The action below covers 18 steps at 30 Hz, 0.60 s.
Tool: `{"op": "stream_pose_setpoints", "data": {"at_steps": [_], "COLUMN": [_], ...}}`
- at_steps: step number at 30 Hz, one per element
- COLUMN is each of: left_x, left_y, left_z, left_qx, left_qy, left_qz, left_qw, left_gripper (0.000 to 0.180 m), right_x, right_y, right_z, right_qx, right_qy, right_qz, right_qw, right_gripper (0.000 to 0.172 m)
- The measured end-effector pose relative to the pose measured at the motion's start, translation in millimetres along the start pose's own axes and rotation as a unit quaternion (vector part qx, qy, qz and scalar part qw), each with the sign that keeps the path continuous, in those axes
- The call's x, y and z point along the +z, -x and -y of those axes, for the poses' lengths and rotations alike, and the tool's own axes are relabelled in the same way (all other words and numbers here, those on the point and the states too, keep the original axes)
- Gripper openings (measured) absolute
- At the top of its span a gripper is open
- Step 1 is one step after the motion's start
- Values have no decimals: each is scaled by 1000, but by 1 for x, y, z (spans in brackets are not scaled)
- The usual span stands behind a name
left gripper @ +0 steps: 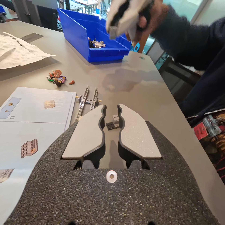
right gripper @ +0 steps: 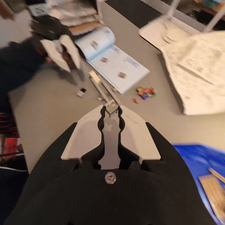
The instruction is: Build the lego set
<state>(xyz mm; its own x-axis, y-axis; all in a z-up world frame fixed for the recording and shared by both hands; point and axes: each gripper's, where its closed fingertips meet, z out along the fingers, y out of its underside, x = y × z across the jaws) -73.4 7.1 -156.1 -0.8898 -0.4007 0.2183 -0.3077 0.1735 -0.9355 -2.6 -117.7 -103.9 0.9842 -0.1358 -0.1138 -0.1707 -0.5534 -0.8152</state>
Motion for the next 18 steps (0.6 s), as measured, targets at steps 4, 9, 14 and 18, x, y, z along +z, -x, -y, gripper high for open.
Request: {"op": "stream_pose_setpoints", "data": {"at_steps": [4,9,14,18], "left_x": [-10,-17,-18,-12], "left_y": [9,1,-3,-9], "left_z": [9,16,20,26], "left_qx": [-79,-113,-132,-158], "left_qy": [-51,-82,-96,-114], "left_qz": [-15,-56,-77,-114], "left_qw": [996,989,984,974], "left_gripper": [18,19,19,18], "right_x": [71,113,106,105], "right_y": [78,94,91,93], "right_z": [32,47,55,54], "right_qx": [-41,23,53,47], "right_qy": [-125,-214,-263,-266], "right_qz": [170,309,351,341], "right_qw": [977,926,897,900], "right_gripper": [20,21,20,20]}}
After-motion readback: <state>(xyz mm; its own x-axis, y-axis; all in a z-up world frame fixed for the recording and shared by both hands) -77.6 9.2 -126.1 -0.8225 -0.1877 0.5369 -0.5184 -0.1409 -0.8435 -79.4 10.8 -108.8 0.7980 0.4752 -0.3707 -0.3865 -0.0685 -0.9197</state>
